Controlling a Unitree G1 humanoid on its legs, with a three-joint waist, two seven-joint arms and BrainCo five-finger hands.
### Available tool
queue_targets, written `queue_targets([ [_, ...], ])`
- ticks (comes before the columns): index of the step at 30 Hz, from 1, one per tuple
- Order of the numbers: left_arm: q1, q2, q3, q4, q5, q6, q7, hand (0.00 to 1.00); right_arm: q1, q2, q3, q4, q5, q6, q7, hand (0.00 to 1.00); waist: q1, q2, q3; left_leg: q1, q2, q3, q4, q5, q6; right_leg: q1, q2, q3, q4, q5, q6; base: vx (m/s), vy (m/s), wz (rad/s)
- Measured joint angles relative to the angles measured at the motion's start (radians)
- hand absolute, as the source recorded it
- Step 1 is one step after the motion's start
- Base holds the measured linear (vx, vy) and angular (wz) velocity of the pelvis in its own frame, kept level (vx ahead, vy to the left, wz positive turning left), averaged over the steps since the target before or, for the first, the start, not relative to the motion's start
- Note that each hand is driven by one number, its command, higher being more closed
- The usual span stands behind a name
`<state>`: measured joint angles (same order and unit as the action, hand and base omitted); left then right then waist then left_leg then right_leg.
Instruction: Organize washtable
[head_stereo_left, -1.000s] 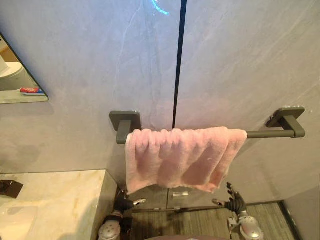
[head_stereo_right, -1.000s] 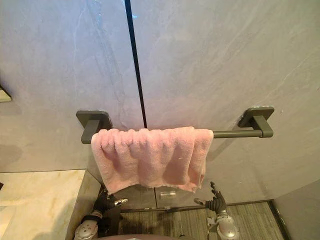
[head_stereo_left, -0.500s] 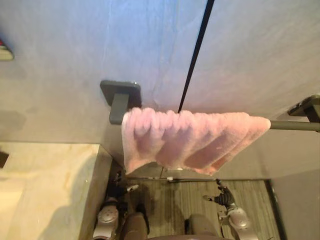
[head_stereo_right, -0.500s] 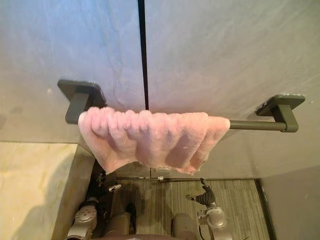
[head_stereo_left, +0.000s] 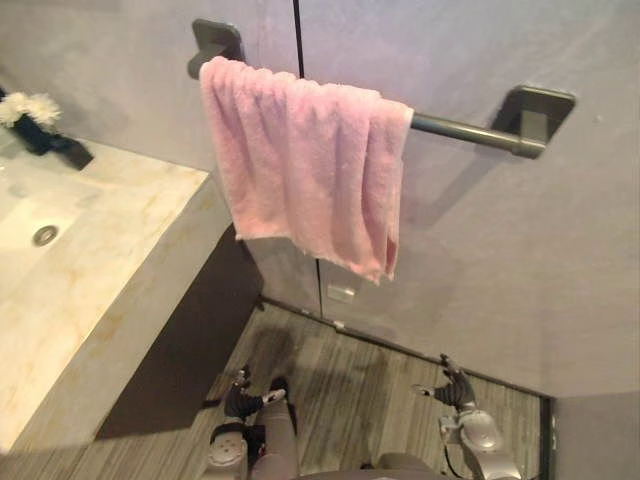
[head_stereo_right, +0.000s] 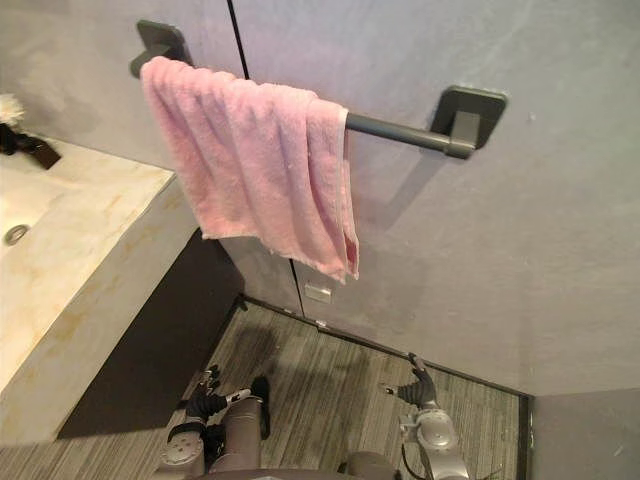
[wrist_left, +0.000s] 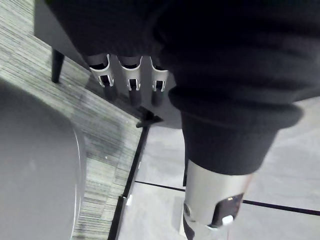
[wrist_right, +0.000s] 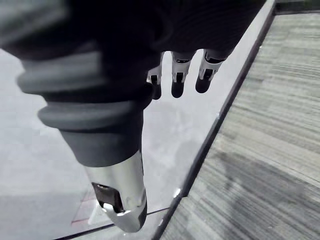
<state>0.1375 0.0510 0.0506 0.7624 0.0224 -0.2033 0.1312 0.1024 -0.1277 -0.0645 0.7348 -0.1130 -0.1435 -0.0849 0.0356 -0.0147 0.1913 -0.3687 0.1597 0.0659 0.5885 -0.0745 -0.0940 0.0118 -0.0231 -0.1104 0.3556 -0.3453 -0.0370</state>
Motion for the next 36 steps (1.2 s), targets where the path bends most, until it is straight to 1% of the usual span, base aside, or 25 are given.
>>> queue_targets([
  [1,0.001,0.002,0.003,0.020,-0.002,0.001,-0.001,0.00,0.011,0.000,-0.009,0.030,0.007,0.001,0.002,0.00,-0.006,0.008,-0.006,0.054,0.018,0.020,0.095,-0.072,0.010,0.000,-0.003,-0.054,-0.015,0.011,-0.012,-0.31,-0.092,0.36],
  [2,0.002,0.001,0.004,0.028,-0.003,0.001,-0.002,0.00,0.018,0.002,-0.013,0.041,0.007,0.001,0.002,0.00,-0.012,0.012,-0.009,0.085,0.025,0.026,0.107,-0.093,0.010,0.000,-0.004,-0.070,-0.018,0.015,-0.013,-0.25,-0.044,0.55],
  [3,0.006,0.000,0.010,0.036,-0.003,0.003,-0.004,0.00,0.030,0.008,-0.016,0.058,0.007,0.002,0.002,0.00,-0.026,0.020,-0.015,0.144,0.039,0.041,0.100,-0.124,0.014,0.005,-0.005,-0.100,-0.025,0.021,-0.012,-0.23,0.016,0.91],
  [4,0.008,-0.001,0.010,0.053,-0.003,0.003,-0.016,0.00,0.035,0.010,-0.025,0.098,0.007,0.005,0.003,0.00,-0.054,0.027,-0.037,0.225,0.039,0.053,-0.050,-0.154,0.000,-0.004,-0.014,-0.145,-0.030,0.034,-0.001,-0.15,0.046,1.06],
  [5,0.001,-0.002,0.009,0.060,-0.003,0.003,-0.020,0.00,0.034,0.010,-0.037,0.110,0.007,0.008,0.003,0.00,-0.066,0.032,-0.041,0.254,0.030,0.052,-0.139,-0.157,-0.011,-0.008,-0.016,-0.163,-0.037,0.044,0.003,-0.16,0.103,1.26],
  [6,-0.011,0.000,0.007,0.066,-0.009,0.003,-0.022,0.00,0.027,0.013,-0.063,0.126,0.013,0.017,0.003,0.00,-0.080,0.052,-0.058,0.306,0.014,0.050,-0.318,-0.135,-0.040,-0.020,-0.014,-0.192,-0.071,0.072,0.014,-0.11,0.105,0.86],
  [7,-0.017,0.010,0.009,0.069,-0.012,0.003,-0.022,0.00,0.021,0.018,-0.066,0.138,0.025,0.017,0.003,0.00,-0.078,0.040,-0.057,0.320,0.000,0.051,-0.385,-0.094,-0.043,-0.020,-0.019,-0.193,-0.099,0.093,0.020,-0.15,0.143,0.61],
  [8,-0.018,0.024,0.009,0.073,-0.013,0.004,-0.021,0.00,0.009,0.022,-0.066,0.156,0.033,0.020,0.005,0.00,-0.068,0.033,-0.061,0.335,-0.011,0.050,-0.449,-0.047,-0.034,-0.016,-0.018,-0.192,-0.141,0.140,0.025,-0.12,0.109,0.17],
  [9,-0.008,0.037,0.010,0.073,-0.016,0.005,-0.020,0.00,-0.005,0.024,-0.066,0.158,0.042,0.019,0.004,0.00,-0.067,0.028,-0.065,0.339,-0.019,0.047,-0.474,-0.030,-0.029,-0.010,-0.018,-0.191,-0.170,0.159,0.030,-0.13,0.119,0.06],
  [10,0.002,0.048,0.010,0.076,-0.022,0.010,-0.019,0.00,-0.017,0.024,-0.066,0.159,0.055,0.019,0.003,0.00,-0.067,0.023,-0.067,0.343,-0.029,0.047,-0.483,-0.018,-0.020,0.001,-0.024,-0.190,-0.193,0.175,0.036,-0.11,0.106,0.07],
  [13,0.019,0.054,0.021,0.107,-0.033,0.012,-0.020,0.00,-0.029,0.026,-0.070,0.164,0.064,0.019,0.003,0.00,-0.064,0.023,-0.069,0.368,-0.050,0.046,-0.497,0.003,-0.003,0.037,-0.036,-0.188,-0.230,0.212,0.051,-0.14,0.108,0.03],
  [14,0.022,0.054,0.025,0.115,-0.033,0.013,-0.020,0.00,-0.027,0.029,-0.077,0.165,0.064,0.019,0.003,0.00,-0.064,0.021,-0.079,0.371,-0.056,0.045,-0.512,0.014,-0.001,0.037,-0.040,-0.188,-0.239,0.218,0.052,-0.14,0.079,0.05],
  [16,0.032,0.053,0.032,0.128,-0.033,0.018,-0.020,0.00,-0.035,0.030,-0.085,0.187,0.064,0.019,0.002,0.00,-0.065,0.020,-0.093,0.381,-0.074,0.039,-0.562,0.054,0.014,0.036,-0.050,-0.188,-0.257,0.236,0.063,-0.14,0.070,0.09],
  [21,0.050,0.052,0.067,0.180,-0.044,0.023,-0.022,0.00,-0.033,0.038,-0.085,0.212,0.064,0.021,0.003,0.00,-0.065,0.018,-0.095,0.415,-0.097,0.013,-0.658,0.125,0.028,0.037,-0.058,-0.205,-0.276,0.258,0.071,-0.16,0.052,0.14],
  [22,0.051,0.052,0.081,0.185,-0.051,0.023,-0.021,0.00,-0.033,0.038,-0.085,0.216,0.063,0.021,0.002,0.00,-0.065,0.016,-0.094,0.408,-0.102,-0.002,-0.666,0.135,0.027,0.036,-0.060,-0.223,-0.283,0.259,0.080,-0.15,0.026,0.33],
  [24,0.048,0.052,0.097,0.185,-0.052,0.023,-0.022,0.00,-0.034,0.038,-0.084,0.223,0.063,0.021,0.001,0.00,-0.066,0.014,-0.092,0.375,-0.110,-0.039,-0.660,0.143,0.028,0.032,-0.066,-0.255,-0.290,0.262,0.082,-0.09,0.028,0.54],
  [28,0.038,0.051,0.114,0.173,-0.092,0.021,-0.019,0.00,-0.042,0.039,-0.080,0.223,0.063,0.021,-0.001,0.00,-0.045,0.018,-0.078,0.257,-0.129,-0.109,-0.635,0.165,0.040,-0.004,-0.076,-0.372,-0.280,0.262,0.084,-0.11,0.021,0.90],
  [29,0.036,0.050,0.115,0.157,-0.101,0.021,-0.018,0.00,-0.051,0.040,-0.081,0.224,0.063,0.022,-0.004,0.00,-0.046,0.020,-0.057,0.229,-0.130,-0.082,-0.636,0.153,0.072,-0.001,-0.090,-0.446,-0.274,0.262,0.086,-0.03,0.025,1.61],
  [30,0.035,0.047,0.117,0.147,-0.110,0.020,-0.017,0.00,-0.052,0.040,-0.083,0.224,0.063,0.022,-0.007,0.00,-0.049,0.012,-0.050,0.206,-0.129,0.005,-0.638,0.107,0.140,0.003,-0.118,-0.520,-0.274,0.273,0.092,0.04,0.148,2.27],
  [31,0.026,0.036,0.117,0.147,-0.125,0.019,-0.014,0.00,-0.059,0.037,-0.083,0.224,0.063,0.022,-0.009,0.00,-0.048,0.008,-0.031,0.192,-0.106,0.170,-0.614,0.097,0.155,0.014,-0.156,-0.598,-0.263,0.278,0.096,0.07,0.184,2.17],
  [32,0.024,0.029,0.117,0.148,-0.129,0.019,-0.012,0.00,-0.068,0.024,-0.083,0.224,0.063,0.023,-0.012,0.00,-0.044,0.030,-0.018,0.187,-0.076,0.304,-0.590,0.097,0.167,0.031,-0.169,-0.652,-0.246,0.268,0.106,0.10,0.202,1.87],
  [33,0.026,0.026,0.117,0.149,-0.130,0.020,-0.009,0.00,-0.076,0.016,-0.083,0.225,0.063,0.024,-0.016,0.00,-0.046,0.035,-0.008,0.188,-0.053,0.393,-0.565,0.101,0.167,0.045,-0.182,-0.692,-0.225,0.253,0.119,0.09,0.129,1.99],
  [34,0.038,0.026,0.118,0.148,-0.130,0.020,0.003,0.00,-0.074,0.005,-0.083,0.224,0.063,0.025,-0.024,0.00,-0.050,0.034,0.000,0.183,-0.030,0.512,-0.516,0.155,0.184,0.085,-0.210,-0.778,-0.180,0.230,0.141,0.10,0.115,1.74],
  [35,0.039,0.029,0.118,0.149,-0.130,0.021,0.004,0.00,-0.073,0.004,-0.083,0.224,0.063,0.025,-0.025,0.00,-0.050,0.033,0.001,0.183,-0.037,0.510,-0.506,0.166,0.174,0.099,-0.219,-0.800,-0.172,0.224,0.150,0.15,0.126,1.83],
  [36,0.039,0.034,0.118,0.148,-0.130,0.020,0.004,0.00,-0.076,0.003,-0.083,0.220,0.064,0.025,-0.026,0.00,-0.039,0.029,0.003,0.175,-0.062,0.510,-0.500,0.163,0.179,0.123,-0.237,-0.840,-0.163,0.221,0.154,0.12,0.130,1.29],
])
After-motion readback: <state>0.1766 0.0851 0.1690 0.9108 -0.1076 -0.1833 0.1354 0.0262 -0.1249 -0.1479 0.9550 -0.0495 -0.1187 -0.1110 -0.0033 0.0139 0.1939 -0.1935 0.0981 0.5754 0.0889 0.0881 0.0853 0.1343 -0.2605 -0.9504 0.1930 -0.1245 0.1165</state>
